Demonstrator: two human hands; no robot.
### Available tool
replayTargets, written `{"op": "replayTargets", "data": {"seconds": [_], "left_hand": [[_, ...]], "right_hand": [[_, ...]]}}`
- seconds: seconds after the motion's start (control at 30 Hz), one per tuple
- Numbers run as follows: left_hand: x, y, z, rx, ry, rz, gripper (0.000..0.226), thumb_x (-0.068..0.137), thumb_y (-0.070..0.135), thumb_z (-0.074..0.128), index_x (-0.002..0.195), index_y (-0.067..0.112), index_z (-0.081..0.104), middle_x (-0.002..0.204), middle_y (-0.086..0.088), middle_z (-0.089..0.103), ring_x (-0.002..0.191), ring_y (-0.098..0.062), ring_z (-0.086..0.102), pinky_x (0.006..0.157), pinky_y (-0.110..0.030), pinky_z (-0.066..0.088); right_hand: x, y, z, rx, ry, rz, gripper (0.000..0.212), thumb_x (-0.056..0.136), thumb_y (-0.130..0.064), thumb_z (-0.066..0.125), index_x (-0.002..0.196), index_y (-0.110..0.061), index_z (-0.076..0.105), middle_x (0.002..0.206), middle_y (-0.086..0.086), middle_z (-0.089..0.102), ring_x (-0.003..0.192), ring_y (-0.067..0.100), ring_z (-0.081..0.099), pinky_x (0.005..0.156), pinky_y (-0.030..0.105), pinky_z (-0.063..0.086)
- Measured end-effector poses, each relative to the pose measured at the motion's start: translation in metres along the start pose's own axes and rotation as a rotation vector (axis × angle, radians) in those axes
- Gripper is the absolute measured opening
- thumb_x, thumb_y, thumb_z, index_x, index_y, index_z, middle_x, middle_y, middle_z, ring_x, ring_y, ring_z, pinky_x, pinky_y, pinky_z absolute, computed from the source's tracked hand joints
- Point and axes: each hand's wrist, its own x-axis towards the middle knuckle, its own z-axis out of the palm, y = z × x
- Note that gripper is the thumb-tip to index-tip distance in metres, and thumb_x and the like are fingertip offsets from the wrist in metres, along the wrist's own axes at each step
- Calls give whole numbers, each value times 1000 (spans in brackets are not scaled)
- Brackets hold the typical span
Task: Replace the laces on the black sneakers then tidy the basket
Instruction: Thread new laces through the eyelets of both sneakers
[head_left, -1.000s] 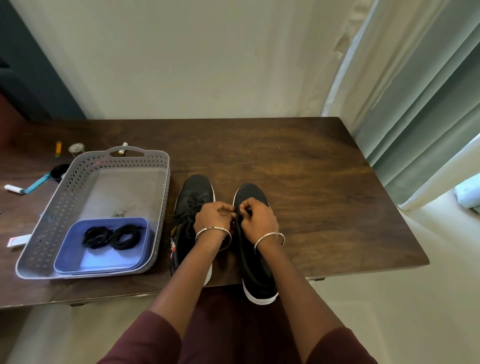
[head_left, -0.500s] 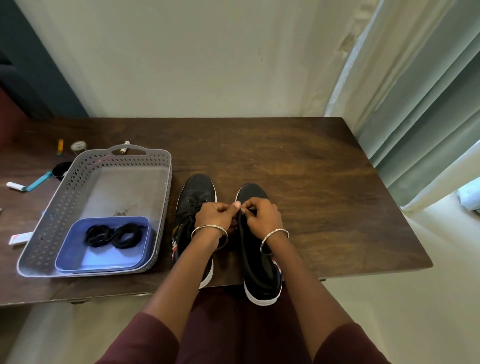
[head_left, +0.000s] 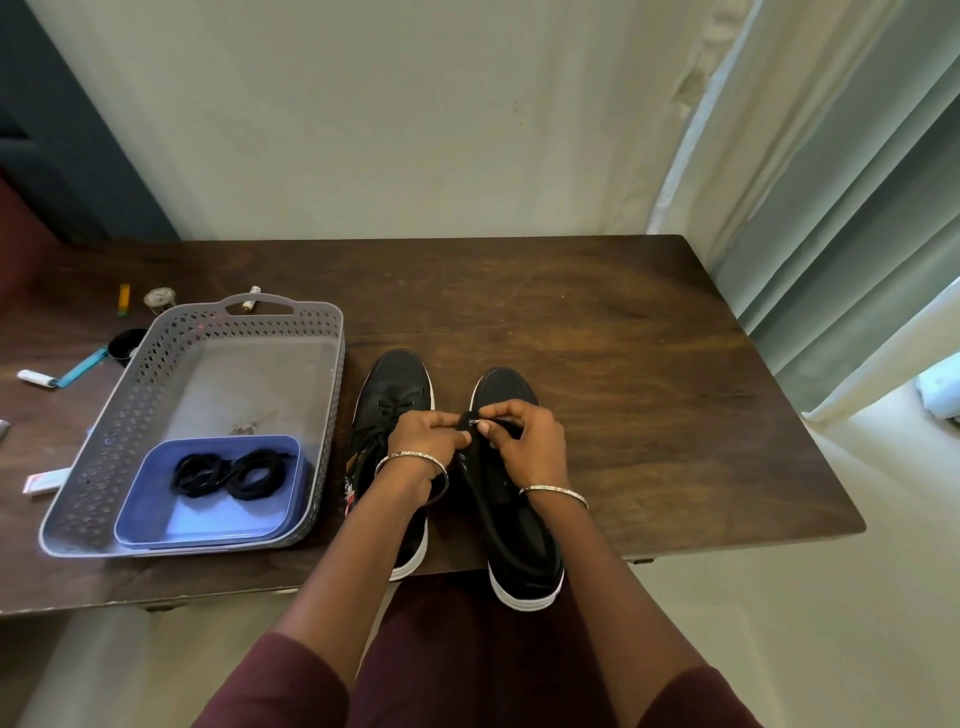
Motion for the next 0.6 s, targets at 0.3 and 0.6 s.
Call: {"op": "replayTargets", "data": {"seconds": [0.3,0.6], "left_hand": [[-3,0,2,-25,28,34,27,77,-1,75,81,26,76,85,-5,77,90,-26,72,92,-49,56],[-9,1,1,-39,32,70,25,78,-2,74,88,21,78,83,-4,77,87,-25,73,90,-48,57]], "right_hand": [[-4,-16,8,-419,-21,-182,6,98,-23,55,97,-21,60,98,-3,65,86,19,63,71,41,54],[-2,-14,8,-500,-91,-180,13,100,-24,48,101,-15,58,101,4,65,87,26,64,72,43,54]]}}
